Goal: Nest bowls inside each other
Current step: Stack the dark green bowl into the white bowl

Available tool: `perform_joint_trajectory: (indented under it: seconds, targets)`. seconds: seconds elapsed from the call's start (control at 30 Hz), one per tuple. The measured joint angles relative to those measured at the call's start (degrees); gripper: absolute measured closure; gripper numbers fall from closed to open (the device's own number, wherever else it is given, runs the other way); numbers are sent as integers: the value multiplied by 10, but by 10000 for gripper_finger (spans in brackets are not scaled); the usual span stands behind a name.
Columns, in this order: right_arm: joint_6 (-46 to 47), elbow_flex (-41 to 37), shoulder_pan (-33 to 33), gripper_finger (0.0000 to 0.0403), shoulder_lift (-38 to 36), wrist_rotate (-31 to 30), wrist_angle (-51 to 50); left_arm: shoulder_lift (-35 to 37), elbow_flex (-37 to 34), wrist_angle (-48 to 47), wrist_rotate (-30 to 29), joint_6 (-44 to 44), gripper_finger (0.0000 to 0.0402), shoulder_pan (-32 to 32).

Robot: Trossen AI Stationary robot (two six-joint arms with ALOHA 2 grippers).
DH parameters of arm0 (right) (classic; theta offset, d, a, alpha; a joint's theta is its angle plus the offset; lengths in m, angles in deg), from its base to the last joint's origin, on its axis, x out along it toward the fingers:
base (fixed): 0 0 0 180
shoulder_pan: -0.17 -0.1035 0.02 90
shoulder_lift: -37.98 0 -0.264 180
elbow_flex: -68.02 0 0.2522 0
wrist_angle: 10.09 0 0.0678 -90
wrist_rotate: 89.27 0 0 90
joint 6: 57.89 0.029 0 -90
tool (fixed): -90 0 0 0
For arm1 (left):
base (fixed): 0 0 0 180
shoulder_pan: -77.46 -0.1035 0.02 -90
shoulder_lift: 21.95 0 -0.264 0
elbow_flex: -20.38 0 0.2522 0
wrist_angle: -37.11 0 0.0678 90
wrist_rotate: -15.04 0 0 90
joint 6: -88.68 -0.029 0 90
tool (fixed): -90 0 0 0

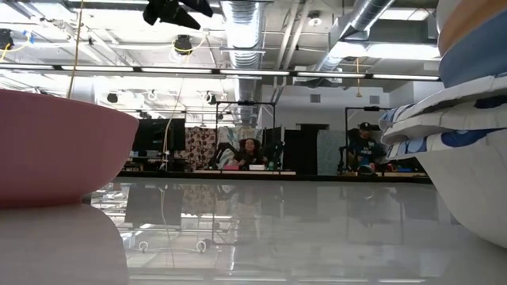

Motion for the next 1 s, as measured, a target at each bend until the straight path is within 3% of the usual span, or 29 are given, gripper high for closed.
perform_joint_trajectory:
  seconds: [0.47, 0.77, 1.0]
  targets:
    - [-2, -37, 0, 387, 0, 4, 28, 0, 0, 0, 0, 7, 136, 0]
    - [-23, -55, 1, 346, 0, 7, 81, 0, 0, 0, 0, 7, 136, 0]
    - [-34, -55, 2, 289, 0, 21, 80, 0, 0, 0, 0, 7, 136, 0]
